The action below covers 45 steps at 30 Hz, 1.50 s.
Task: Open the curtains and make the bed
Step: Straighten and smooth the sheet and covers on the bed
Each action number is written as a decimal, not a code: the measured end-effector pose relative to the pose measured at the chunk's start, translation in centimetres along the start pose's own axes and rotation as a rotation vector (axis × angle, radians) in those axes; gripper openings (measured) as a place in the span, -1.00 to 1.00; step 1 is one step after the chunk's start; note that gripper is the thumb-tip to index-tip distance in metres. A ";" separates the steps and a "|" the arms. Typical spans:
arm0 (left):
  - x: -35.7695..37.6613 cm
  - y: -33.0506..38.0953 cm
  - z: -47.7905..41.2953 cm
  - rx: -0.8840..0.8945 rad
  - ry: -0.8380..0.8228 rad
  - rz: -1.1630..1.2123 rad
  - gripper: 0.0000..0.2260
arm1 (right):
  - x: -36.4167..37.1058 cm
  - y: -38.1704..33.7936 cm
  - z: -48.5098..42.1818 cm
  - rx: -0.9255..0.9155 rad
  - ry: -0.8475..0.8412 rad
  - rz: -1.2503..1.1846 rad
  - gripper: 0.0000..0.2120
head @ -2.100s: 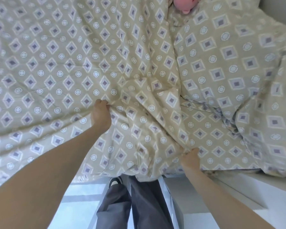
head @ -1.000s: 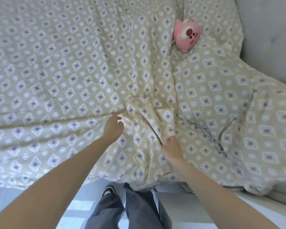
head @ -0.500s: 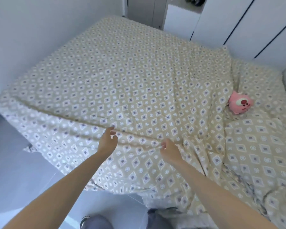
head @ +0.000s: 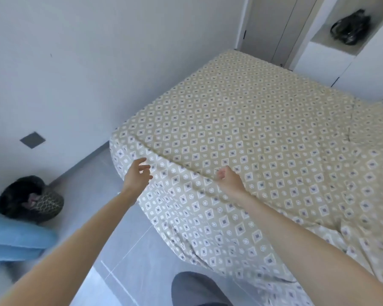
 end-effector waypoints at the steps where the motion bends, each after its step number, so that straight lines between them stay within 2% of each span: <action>1: -2.1 0.2 -1.4 -0.002 0.017 0.013 -0.63 | 1.2 -2.5 -0.9 -0.015 -0.008 -0.004 -0.76; 9: -12.1 0.6 -12.4 -0.044 -0.015 -0.023 -0.64 | 10.9 -17.2 -7.3 -0.039 -0.126 0.025 -0.79; 14: -19.6 1.4 -24.6 -0.155 -0.081 -0.121 -0.65 | 18.4 -27.3 -14.3 0.044 -0.182 -0.022 -0.77; 16: -20.7 1.8 -26.2 -0.153 -0.105 -0.130 -0.64 | 19.0 -28.7 -15.0 0.054 -0.203 -0.008 -0.77; 25: -28.7 4.2 -43.7 -0.157 -0.178 -0.208 -0.64 | 25.5 -41.0 -23.2 0.145 -0.273 0.116 -0.63; 31: -28.9 6.6 -55.2 -0.117 -0.373 -0.301 -0.63 | 29.3 -43.3 -28.2 0.335 -0.170 0.053 -0.72; 37: -26.8 9.3 -63.2 -0.053 -0.555 -0.432 -0.65 | 30.8 -45.4 -30.3 0.518 -0.068 -0.057 -0.65; 42: -23.5 9.2 -68.3 -0.219 -0.675 -0.450 -0.66 | 32.8 -45.1 -33.4 0.655 0.008 -0.150 -0.67; 45: -20.9 8.4 -71.4 -0.328 -0.675 -0.431 -0.66 | 34.7 -44.2 -35.8 0.717 0.015 -0.226 -0.71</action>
Point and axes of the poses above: each hand's wrist, its own z-axis away from the middle knuckle, its own x-axis out of the palm, y = z × x, the point moved 1 cm from there along -z, towards the middle knuckle, and after that the axes turned 6 degrees about y, right-handed, at the moved point
